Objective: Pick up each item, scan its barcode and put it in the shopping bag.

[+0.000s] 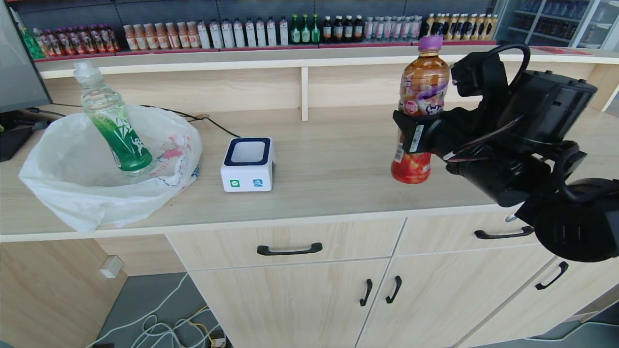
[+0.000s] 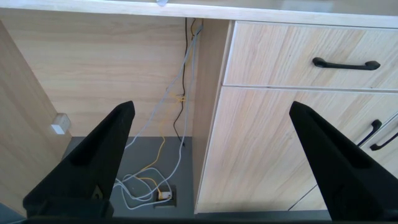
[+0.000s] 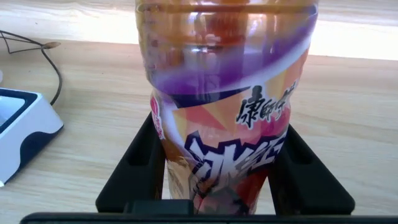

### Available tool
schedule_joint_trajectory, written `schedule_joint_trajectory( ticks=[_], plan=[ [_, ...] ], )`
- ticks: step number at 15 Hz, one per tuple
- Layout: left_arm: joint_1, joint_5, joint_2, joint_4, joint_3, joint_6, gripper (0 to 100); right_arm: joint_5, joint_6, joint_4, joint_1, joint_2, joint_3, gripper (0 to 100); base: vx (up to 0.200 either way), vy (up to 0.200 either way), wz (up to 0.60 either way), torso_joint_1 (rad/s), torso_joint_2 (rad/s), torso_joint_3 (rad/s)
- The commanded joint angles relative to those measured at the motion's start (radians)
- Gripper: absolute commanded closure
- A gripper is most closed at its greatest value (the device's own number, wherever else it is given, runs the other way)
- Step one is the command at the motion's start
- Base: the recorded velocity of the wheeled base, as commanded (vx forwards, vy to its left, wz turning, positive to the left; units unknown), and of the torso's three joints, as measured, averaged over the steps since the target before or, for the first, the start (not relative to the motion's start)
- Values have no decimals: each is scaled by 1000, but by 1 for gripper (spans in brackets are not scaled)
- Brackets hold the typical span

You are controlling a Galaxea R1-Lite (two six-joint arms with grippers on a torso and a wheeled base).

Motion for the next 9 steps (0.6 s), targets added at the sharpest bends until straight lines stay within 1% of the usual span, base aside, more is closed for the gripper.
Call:
schedule_joint_trajectory(
  ticks=[1, 4, 5, 6, 7, 9],
  plan=[
    [0, 0, 0, 0, 0, 0, 0, 0, -1, -1, 1, -136, 115, 100, 0, 0, 0, 0, 0, 0],
    [0, 0, 0, 0, 0, 0, 0, -1, -3, -3, 1, -260, 291, 100, 0, 0, 0, 0, 0, 0],
    [0, 0, 0, 0, -2, 0, 0, -1, -3, -3, 1, -263, 294, 100, 0, 0, 0, 0, 0, 0],
    [0, 0, 0, 0, 0, 0, 0, -1, -7, -3, 1, -331, 368, 100, 0, 0, 0, 0, 0, 0],
    [0, 0, 0, 0, 0, 0, 0, -1, -9, -3, 1, -334, 368, 100, 0, 0, 0, 0, 0, 0],
    [0, 0, 0, 0, 0, 0, 0, 5, 2, -3, 1, -383, 411, 100, 0, 0, 0, 0, 0, 0]
  ],
)
